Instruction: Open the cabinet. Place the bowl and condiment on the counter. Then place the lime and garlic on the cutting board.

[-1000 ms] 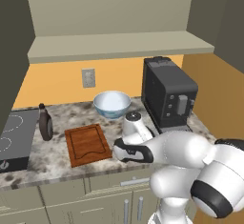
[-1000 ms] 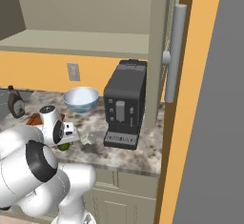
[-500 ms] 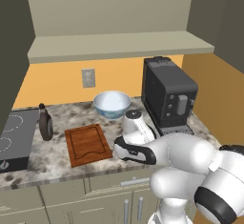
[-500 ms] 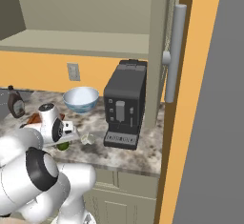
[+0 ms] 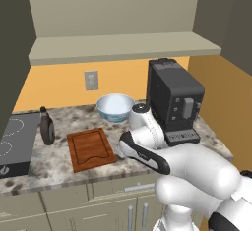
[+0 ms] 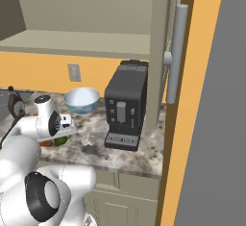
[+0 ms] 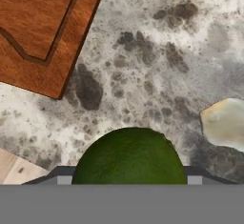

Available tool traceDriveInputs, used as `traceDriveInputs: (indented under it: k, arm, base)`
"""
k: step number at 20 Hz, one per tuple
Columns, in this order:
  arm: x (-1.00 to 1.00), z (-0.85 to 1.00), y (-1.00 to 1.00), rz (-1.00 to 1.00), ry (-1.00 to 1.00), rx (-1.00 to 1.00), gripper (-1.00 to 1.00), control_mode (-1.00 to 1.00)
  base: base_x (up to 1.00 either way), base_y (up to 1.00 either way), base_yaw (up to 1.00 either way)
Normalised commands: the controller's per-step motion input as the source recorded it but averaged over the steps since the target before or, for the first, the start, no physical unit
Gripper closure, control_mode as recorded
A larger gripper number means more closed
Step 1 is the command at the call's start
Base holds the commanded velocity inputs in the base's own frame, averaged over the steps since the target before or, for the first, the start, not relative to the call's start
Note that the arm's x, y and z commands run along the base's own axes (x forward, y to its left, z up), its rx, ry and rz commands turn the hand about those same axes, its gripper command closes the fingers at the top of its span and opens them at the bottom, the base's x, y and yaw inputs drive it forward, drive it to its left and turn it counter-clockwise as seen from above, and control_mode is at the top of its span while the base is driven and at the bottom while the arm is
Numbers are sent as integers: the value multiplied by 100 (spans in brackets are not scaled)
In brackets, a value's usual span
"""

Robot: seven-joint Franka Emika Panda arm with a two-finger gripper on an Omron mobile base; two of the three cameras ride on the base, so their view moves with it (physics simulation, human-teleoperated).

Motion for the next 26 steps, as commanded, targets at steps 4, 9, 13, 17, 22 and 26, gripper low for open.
traceDriveInputs:
  k: [4, 9, 13, 17, 22, 26]
  arm:
    - [0, 48, 6, 0, 0, 0, 100, -100]
    - [0, 30, 19, 0, 0, 0, 100, -100]
    - [2, 13, 26, 0, 0, 0, 100, -100]
    - [16, 4, 34, 0, 0, 0, 100, -100]
    - [22, 5, 33, 0, 0, 0, 100, -100]
    - [25, 9, 31, 0, 0, 0, 100, -100]
  base:
    - [0, 0, 0]
    - [0, 0, 0]
    - [0, 0, 0]
    - [0, 0, 0]
    - [0, 0, 0]
    - [0, 0, 0]
